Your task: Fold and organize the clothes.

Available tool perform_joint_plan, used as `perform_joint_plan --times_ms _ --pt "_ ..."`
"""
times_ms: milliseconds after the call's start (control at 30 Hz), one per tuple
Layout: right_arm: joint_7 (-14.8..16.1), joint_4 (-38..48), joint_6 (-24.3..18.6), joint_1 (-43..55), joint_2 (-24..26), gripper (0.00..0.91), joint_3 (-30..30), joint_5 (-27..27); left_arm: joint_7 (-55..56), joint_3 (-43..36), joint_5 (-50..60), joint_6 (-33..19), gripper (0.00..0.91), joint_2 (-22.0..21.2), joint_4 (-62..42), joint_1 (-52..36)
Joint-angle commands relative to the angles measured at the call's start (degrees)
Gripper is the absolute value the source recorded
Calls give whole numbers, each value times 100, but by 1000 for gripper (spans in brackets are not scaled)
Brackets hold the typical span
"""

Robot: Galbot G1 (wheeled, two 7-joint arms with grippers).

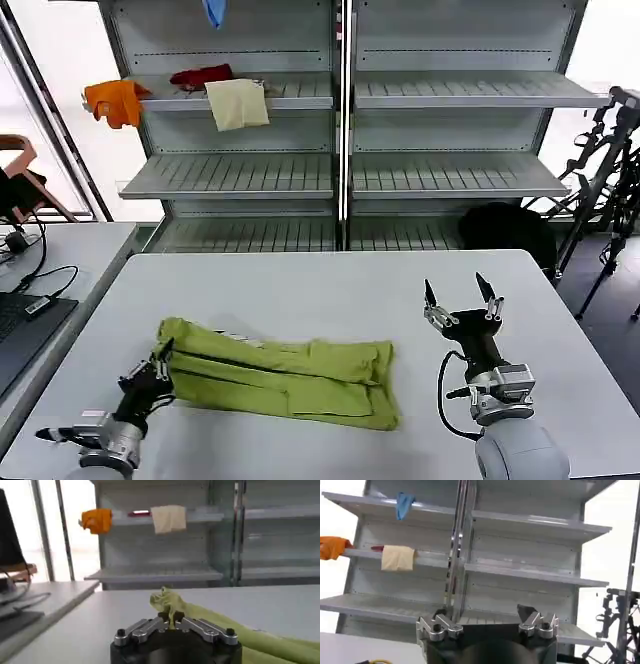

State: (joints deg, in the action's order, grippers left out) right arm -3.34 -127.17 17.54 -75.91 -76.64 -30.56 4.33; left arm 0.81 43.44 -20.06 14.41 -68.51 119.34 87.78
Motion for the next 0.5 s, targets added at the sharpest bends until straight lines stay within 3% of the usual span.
perform_joint_plan --times_ms 33,233,500 --pt "5 15 -7 1 12 907 -46 9 -749 1394 435 188 0 665 -249 -179" --pt "21 67 -14 -53 23 907 -112 21 -873 1695 559 345 0 1014 -500 -286" --pt "24 122 -19 -76 20 907 -122 16 -828 1702 759 539 0 920 -301 -337"
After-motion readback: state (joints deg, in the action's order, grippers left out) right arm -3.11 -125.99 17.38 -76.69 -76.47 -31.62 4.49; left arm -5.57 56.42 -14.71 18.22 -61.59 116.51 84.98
